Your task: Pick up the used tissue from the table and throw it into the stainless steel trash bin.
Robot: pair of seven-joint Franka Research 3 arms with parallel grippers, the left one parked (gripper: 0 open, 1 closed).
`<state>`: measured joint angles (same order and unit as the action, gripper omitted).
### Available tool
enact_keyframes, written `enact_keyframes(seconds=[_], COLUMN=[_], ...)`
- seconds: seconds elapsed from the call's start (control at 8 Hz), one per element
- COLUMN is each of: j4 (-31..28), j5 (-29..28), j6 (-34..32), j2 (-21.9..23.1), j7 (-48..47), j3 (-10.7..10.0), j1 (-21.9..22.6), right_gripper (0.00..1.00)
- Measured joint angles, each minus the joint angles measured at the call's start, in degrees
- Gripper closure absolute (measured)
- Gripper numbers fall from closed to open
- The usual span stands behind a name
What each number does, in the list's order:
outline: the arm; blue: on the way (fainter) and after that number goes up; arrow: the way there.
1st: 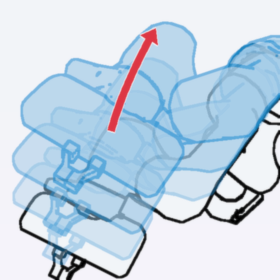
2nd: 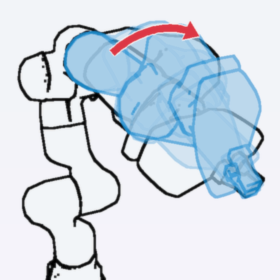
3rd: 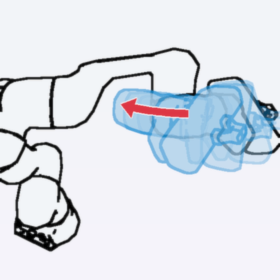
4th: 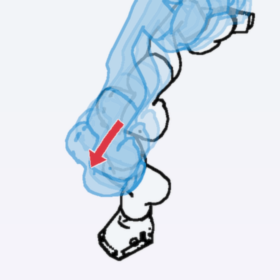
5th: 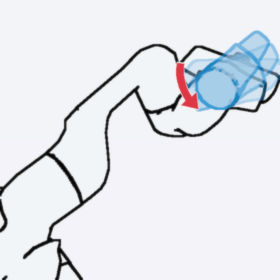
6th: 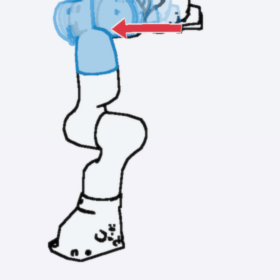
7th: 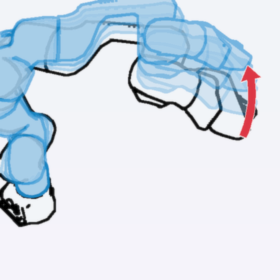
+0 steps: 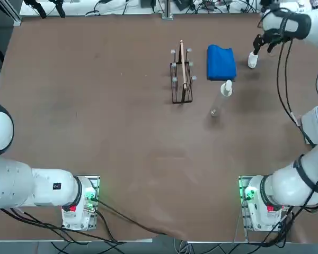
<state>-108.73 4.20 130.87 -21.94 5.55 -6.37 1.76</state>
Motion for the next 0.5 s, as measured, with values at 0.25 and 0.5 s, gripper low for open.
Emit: enact_keyframes(seconds=[0.25,0.5], j4=[-0.03,0.03], j5=[0.01,0.01], j6=[6.94,12.45], j2=[-4.20,-8.16], j7=[1.07,1.32], j3=[-0.01,0.00], j1=[-0.65,-0.72], right_gripper=[0.00,0.00])
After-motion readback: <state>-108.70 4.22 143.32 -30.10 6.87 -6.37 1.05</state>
